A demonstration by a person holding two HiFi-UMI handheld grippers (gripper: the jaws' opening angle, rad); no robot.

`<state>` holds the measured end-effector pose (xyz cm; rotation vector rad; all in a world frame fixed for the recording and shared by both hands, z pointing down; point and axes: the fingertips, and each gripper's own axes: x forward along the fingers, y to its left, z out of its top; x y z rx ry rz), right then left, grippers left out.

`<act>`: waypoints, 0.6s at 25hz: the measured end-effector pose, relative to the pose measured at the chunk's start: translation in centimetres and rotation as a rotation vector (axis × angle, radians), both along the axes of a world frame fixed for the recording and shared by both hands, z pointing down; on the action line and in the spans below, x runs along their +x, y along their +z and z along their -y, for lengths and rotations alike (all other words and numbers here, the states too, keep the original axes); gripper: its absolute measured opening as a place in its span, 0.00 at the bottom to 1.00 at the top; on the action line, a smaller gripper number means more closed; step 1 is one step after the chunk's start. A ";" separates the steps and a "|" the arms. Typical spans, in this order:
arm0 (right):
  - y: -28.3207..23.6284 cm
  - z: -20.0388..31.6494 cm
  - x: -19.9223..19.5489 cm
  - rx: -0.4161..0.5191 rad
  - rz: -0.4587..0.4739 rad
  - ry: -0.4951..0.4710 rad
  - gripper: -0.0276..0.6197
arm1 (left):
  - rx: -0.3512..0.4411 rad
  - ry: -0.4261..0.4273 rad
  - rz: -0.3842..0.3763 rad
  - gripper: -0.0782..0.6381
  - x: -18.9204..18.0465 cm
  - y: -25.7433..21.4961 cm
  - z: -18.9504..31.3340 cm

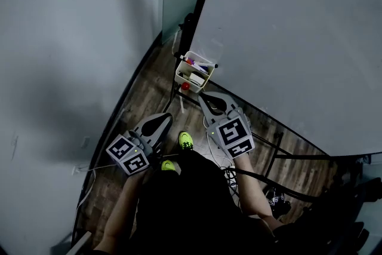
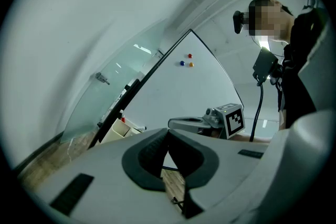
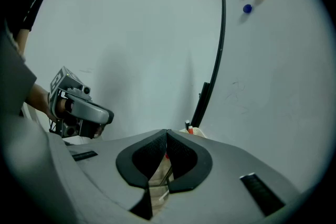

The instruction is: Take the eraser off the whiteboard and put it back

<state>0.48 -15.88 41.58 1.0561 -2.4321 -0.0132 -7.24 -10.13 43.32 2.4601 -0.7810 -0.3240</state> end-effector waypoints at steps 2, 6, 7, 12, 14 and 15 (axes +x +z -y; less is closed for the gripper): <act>-0.6 -0.9 -0.1 0.009 0.016 0.002 0.04 | 0.012 0.005 0.000 0.12 0.0 -0.3 -0.5; -1.5 -3.1 -0.1 0.023 0.043 0.012 0.04 | 0.023 0.022 0.011 0.12 0.2 -0.8 -1.9; -1.7 -3.7 0.0 0.028 0.044 0.015 0.03 | 0.024 0.026 0.014 0.12 0.3 -1.0 -2.3; -2.4 -6.6 0.3 0.039 0.051 0.036 0.03 | 0.026 0.049 0.022 0.12 0.6 -1.4 -4.7; -2.4 -7.8 0.8 0.035 0.057 0.053 0.03 | 0.022 0.055 0.021 0.12 0.5 -1.4 -5.6; -2.4 -8.3 1.1 0.031 0.061 0.062 0.03 | 0.019 0.057 0.021 0.12 0.4 -1.4 -6.0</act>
